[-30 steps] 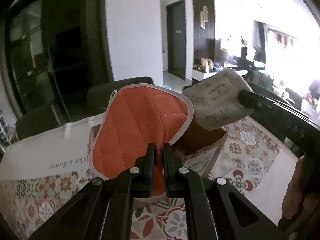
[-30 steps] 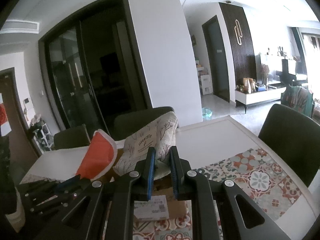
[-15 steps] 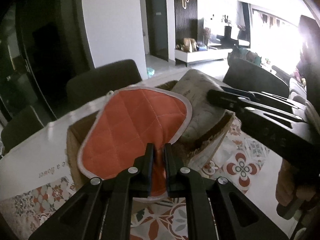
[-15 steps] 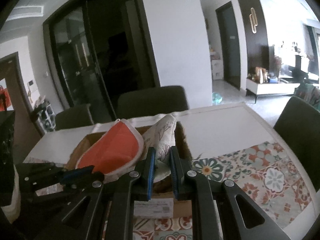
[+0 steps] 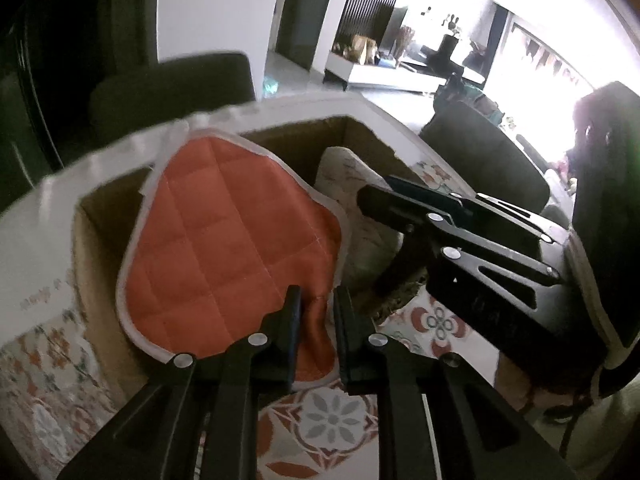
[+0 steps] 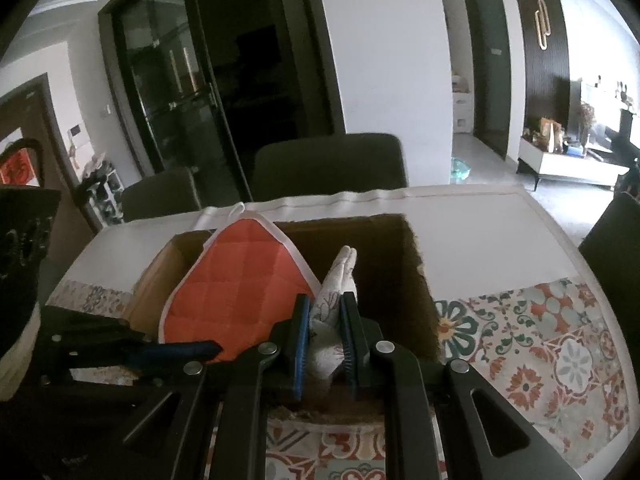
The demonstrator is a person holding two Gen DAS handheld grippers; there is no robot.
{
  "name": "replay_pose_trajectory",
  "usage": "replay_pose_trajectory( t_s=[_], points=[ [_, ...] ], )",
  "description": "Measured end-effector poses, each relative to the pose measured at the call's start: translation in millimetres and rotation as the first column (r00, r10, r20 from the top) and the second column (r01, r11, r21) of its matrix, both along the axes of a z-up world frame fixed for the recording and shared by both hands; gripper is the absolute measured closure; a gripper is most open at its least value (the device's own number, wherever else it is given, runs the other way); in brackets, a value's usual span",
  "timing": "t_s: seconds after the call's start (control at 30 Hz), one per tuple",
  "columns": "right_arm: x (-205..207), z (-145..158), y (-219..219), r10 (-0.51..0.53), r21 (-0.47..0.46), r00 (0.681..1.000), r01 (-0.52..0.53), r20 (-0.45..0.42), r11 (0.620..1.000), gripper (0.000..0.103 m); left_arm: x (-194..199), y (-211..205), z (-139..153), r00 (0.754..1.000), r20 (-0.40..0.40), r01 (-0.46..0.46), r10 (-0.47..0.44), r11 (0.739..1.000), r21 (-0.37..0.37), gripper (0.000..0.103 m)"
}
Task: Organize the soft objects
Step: 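Carry the pouch and pot holder over the box with both tools, then open both tools to drop the pouch and pot holder into the box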
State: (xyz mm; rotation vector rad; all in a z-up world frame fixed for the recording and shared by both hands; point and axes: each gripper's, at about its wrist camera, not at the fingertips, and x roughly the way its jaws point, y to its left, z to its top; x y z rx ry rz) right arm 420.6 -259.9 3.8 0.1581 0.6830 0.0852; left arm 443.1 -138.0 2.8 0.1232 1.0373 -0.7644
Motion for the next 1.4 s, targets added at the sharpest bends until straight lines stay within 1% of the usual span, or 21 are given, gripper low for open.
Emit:
replay_pose_trajectory(
  t_s=[0.07, 0.2, 0.23, 0.27, 0.3, 0.33, 0.4, 0.5, 0.63, 0.7, 0.77, 0.83, 0.9, 1.03, 1.13, 1.2, 1.23, 1.3, 1.33, 1.37, 1.4],
  points=[
    [4, -2, 2, 0.008, 0.000, 1.000, -0.008, -0.011, 1.000, 0.086, 6, 2, -3, 0.998, -0.055, -0.021, 0.020, 1.000, -0.009, 0.085],
    [10, -5, 4, 0.023, 0.008, 0.999, -0.023, -0.029, 1.000, 0.083, 10, 2, -7, 0.995, -0.092, -0.046, 0.044, 0.999, -0.023, 0.083],
    [10, -6, 4, 0.028, 0.013, 0.999, -0.027, -0.036, 1.000, 0.080, 10, 1, -8, 0.995, -0.088, -0.055, 0.054, 0.998, -0.014, 0.081],
    [11, -7, 3, 0.035, 0.023, 0.999, -0.034, -0.039, 0.999, 0.072, 10, 1, -9, 0.995, -0.079, -0.060, 0.059, 0.998, -0.013, 0.081],
    [11, -7, 2, 0.036, 0.026, 0.999, -0.035, -0.040, 0.999, 0.067, 9, 1, -8, 0.996, -0.067, -0.066, 0.065, 0.998, -0.014, 0.079],
    [11, -7, 1, 0.033, 0.023, 0.999, -0.032, -0.039, 0.999, 0.064, 7, 1, -7, 0.996, -0.053, -0.077, 0.076, 0.997, -0.011, 0.072],
    [9, -4, 0, 0.031, 0.012, 0.999, -0.031, -0.024, 0.999, 0.064, 4, 3, -6, 0.995, -0.029, -0.099, 0.099, 0.995, 0.004, 0.061],
    [4, 3, -3, 0.015, 0.009, 1.000, -0.015, -0.009, 1.000, 0.063, -2, 7, 2, 0.993, 0.004, -0.119, 0.119, 0.993, 0.005, 0.059],
    [-8, 18, -6, -0.012, 0.031, 0.999, 0.011, 0.044, 0.999, 0.055, -14, 12, 17, 0.992, 0.066, -0.107, 0.107, 0.994, -0.001, 0.044],
    [-12, 25, -4, -0.022, 0.028, 0.997, 0.020, 0.071, 0.999, 0.049, -14, 14, 25, 0.987, 0.106, -0.120, 0.120, 0.993, -0.009, 0.044],
    [-13, 31, -3, -0.031, 0.021, 0.996, 0.029, 0.081, 0.999, 0.049, -10, 18, 30, 0.977, 0.135, -0.163, 0.165, 0.986, -0.027, 0.044],
    [-13, 34, -4, -0.060, 0.015, 0.995, 0.059, 0.079, 0.998, 0.049, -5, 18, 32, 0.974, 0.143, -0.171, 0.176, 0.984, -0.049, 0.045],
    [-10, 36, -8, -0.099, 0.018, 0.993, 0.098, 0.070, 0.995, 0.049, 3, 14, 31, 0.977, 0.128, -0.164, 0.172, 0.984, -0.066, 0.046],
    [-1, 31, -17, -0.118, 0.043, 0.992, 0.117, 0.039, 0.992, 0.049, 17, 3, 22, 0.976, 0.101, -0.186, 0.192, 0.980, -0.064, 0.057],
    [4, 23, -21, -0.120, 0.041, 0.992, 0.119, 0.024, 0.992, 0.049, 31, -4, 9, 0.974, 0.066, -0.214, 0.217, 0.975, -0.053, 0.057],
    [8, 17, -22, -0.120, 0.047, 0.993, 0.120, 0.002, 0.992, 0.049, 42, -9, -5, 0.971, -0.014, -0.239, 0.239, 0.970, -0.032, 0.056],
    [9, 15, -22, -0.125, 0.044, 0.992, 0.125, -0.006, 0.991, 0.049, 47, -11, -12, 0.969, -0.053, -0.244, 0.242, 0.970, -0.021, 0.052],
    [11, 11, -22, -0.134, 0.035, 0.991, 0.134, -0.013, 0.990, 0.049, 58, -17, -33, 0.955, -0.165, -0.243, 0.247, 0.969, 0.043, 0.047],
    [13, 9, -23, -0.137, 0.030, 0.990, 0.138, -0.021, 0.990, 0.049, 60, -20, -39, 0.950, -0.207, -0.231, 0.235, 0.972, 0.044, 0.046],
    [14, 8, -23, -0.138, 0.028, 0.990, 0.139, -0.028, 0.990, 0.049, 61, -21, -40, 0.949, -0.223, -0.221, 0.223, 0.975, 0.033, 0.046],
    [16, 6, -23, -0.135, 0.028, 0.990, 0.136, -0.034, 0.990, 0.049, 61, -22, -39, 0.948, -0.223, -0.222, 0.227, 0.974, 0.047, 0.046]
  ],
)
